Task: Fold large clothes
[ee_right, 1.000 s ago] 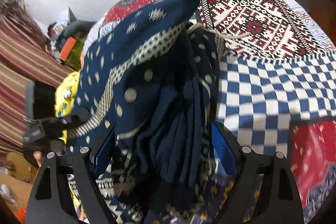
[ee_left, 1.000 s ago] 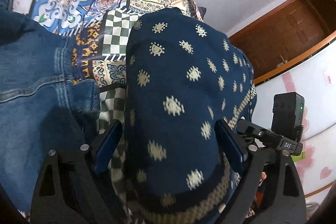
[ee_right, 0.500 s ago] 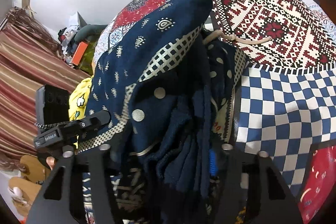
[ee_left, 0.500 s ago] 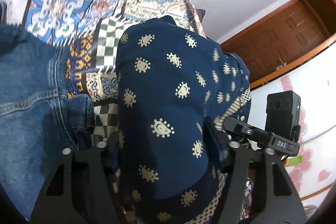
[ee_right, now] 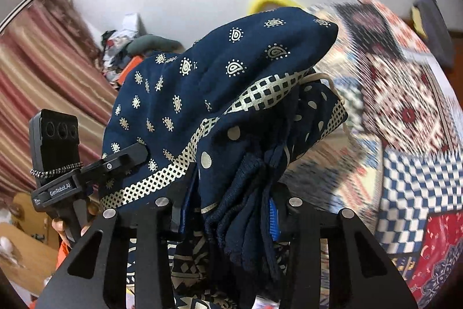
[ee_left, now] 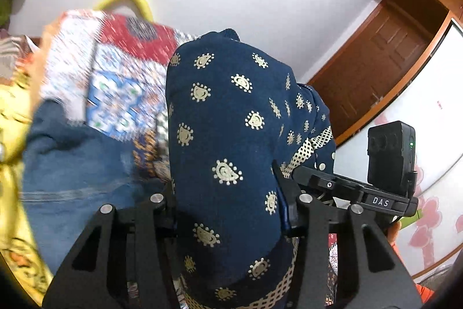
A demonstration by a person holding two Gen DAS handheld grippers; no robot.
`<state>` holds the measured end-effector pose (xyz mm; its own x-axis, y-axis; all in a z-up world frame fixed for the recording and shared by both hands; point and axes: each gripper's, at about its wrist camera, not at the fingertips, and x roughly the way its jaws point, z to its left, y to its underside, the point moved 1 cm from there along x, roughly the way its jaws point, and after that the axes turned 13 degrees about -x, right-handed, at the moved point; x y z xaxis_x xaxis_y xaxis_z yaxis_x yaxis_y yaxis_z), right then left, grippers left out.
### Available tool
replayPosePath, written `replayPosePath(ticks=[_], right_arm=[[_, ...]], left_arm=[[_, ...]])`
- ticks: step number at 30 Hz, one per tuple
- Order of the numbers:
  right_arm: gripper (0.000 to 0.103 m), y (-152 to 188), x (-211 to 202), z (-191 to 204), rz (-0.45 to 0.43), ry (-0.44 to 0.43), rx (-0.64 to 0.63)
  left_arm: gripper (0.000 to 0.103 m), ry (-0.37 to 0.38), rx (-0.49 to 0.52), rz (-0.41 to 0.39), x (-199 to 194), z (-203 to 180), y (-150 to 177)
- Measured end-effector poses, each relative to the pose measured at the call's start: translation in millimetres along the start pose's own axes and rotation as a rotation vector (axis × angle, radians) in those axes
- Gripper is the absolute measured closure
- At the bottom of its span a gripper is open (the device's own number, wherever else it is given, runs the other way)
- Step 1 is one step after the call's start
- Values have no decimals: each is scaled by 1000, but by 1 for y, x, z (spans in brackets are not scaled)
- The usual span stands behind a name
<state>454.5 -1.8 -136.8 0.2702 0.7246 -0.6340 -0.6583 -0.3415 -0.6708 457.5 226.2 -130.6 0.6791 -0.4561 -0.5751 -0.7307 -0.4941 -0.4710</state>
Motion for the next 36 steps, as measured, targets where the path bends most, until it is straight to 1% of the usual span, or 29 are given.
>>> replayPosePath(ticks=[3,6,8,11,15,21,23,25,27,29,30,32,34,36], right_arm=[[66,-12,13,27,-8,-18,-38],[66,-14,34,40,3,-43,-50],[66,-12,54,47,24,-60,-46],[66,-7,85,52,68,-81,-30],[66,4,133,49,146,-90,-5],[66,20,198,22,276,-71,46],[66,26,214,10,304,-64,62],[64,29,221,3,308,-72,74],[60,32,220,0,301,-73,67],[55,37,210,-1,298,-38,24],[52,38,203,2,295,-3,-12],[44,40,189,8,293,57,-66],[41,40,176,13,300,126,-135],[40,43,163,18,294,176,-180]], left_arm=[[55,-16,-5,-36,-32,12,-10],[55,-44,-18,-55,-56,31,-15],[55,-68,-36,-58,-65,47,-16],[55,-110,-61,-52,-67,75,-16],[55,-157,-109,-25,-54,118,-11],[55,-192,-231,55,-4,190,-7],[54,-208,-263,82,14,210,-3],[50,-217,-279,76,22,223,1],[42,-206,-262,68,22,225,5],[40,-245,-224,69,20,222,8],[39,-269,-197,68,18,218,10],[39,-312,-133,67,10,206,15],[35,-356,-60,68,2,192,22],[30,-400,-2,65,-5,181,33]])
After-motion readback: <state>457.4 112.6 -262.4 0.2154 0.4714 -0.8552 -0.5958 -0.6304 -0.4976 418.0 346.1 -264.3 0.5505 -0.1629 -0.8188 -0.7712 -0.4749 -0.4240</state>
